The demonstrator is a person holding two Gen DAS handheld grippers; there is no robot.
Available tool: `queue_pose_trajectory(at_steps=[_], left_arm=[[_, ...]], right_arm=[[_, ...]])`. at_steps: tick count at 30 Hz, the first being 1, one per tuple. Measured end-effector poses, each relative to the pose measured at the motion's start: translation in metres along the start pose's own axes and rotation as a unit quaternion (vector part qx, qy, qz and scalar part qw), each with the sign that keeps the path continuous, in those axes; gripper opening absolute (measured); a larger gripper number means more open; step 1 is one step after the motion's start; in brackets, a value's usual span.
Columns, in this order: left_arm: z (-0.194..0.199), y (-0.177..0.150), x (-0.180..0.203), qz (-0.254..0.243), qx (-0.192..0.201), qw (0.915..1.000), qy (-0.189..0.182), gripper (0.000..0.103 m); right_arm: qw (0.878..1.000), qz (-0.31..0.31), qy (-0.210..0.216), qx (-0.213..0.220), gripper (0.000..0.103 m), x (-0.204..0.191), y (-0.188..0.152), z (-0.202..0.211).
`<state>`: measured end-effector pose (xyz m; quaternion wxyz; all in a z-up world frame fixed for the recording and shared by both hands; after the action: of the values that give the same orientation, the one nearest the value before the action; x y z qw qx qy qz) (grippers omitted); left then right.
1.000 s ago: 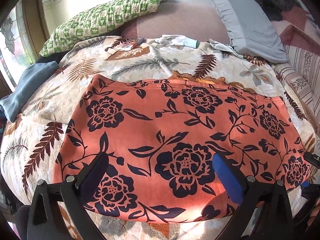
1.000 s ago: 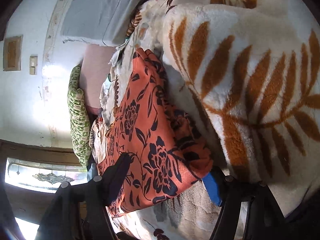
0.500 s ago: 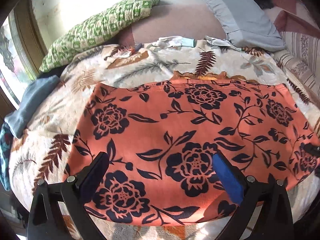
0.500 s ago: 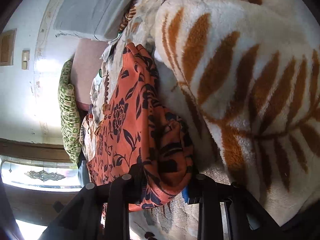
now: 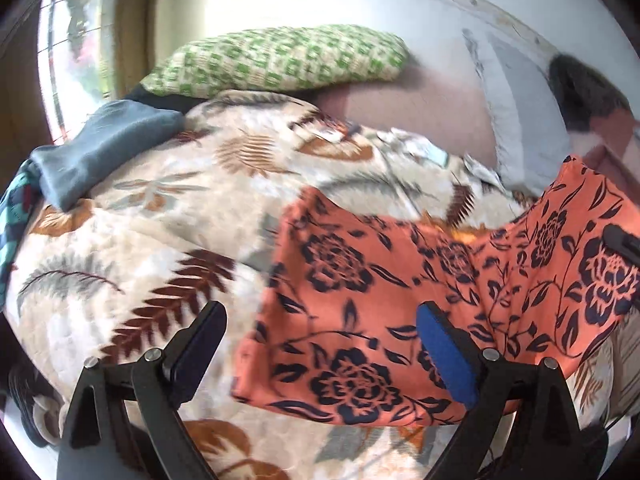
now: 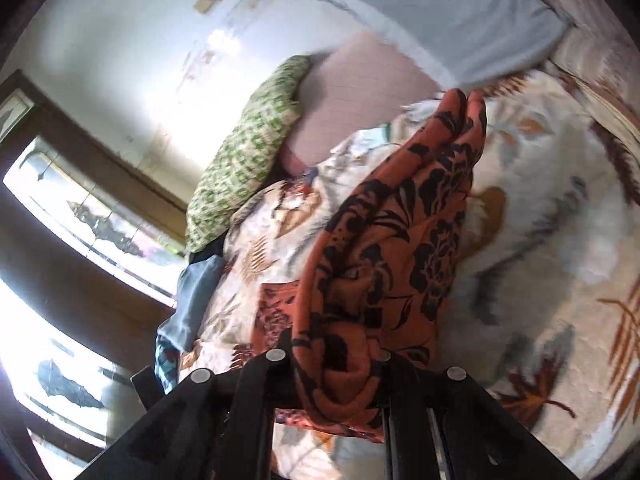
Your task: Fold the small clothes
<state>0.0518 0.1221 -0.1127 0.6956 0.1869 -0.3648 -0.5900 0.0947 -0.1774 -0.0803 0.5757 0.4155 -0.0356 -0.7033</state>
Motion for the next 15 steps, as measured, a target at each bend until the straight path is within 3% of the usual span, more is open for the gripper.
queue_pose_trajectory(at_steps=[5,7,9,10,11,12,13,15], left_arm=[[0.058,0.010,-0.091,0.075,0.038,0.9952,0.050,0.096],[0.070,-0.001,-0.119,0.102,0.039,0.9916,0.069,0.096],[0.069,-0.011,-0.141,0.129,0.025,0.9880,0.082,0.096],[0.068,-0.016,-0.149,0.141,0.016,0.9867,0.080,0.096],[0.069,-0.020,-0.152,0.148,0.013,0.9860,0.076,0.096],[0.070,-0.021,-0.153,0.150,0.018,0.9860,0.072,0.096],[0.070,-0.020,-0.152,0.147,0.024,0.9865,0.068,0.096],[0.063,-0.016,-0.144,0.142,0.024,0.9882,0.052,0.096]], right_arm=[[0.992,0.093,0.056,-0.058,0.012,-0.128,-0.038,-0.063],[0.987,0.108,0.058,-0.102,0.013,-0.159,-0.068,-0.109],[0.974,0.150,0.036,-0.167,0.019,-0.176,-0.111,-0.166],[0.962,0.161,0.013,-0.220,0.032,-0.174,-0.139,-0.198],[0.950,0.169,-0.006,-0.264,0.038,-0.171,-0.166,-0.222],[0.949,0.187,-0.007,-0.254,0.039,-0.170,-0.178,-0.228],[0.954,0.199,0.003,-0.223,0.053,-0.174,-0.176,-0.218],[0.961,0.160,0.059,-0.218,0.074,-0.172,-0.168,-0.190]])
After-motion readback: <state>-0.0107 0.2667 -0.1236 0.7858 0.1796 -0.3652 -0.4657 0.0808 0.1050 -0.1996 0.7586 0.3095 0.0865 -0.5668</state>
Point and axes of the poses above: each gripper's, at about its wrist camera, not at the fingertips, and z roughly against the way its jaws point, x to its right, y to its top, the point moved 7 cm from there along -z, roughly the way its jaws point, and after that the axes turned 11 degrees about -y, right-handed, at the moved point
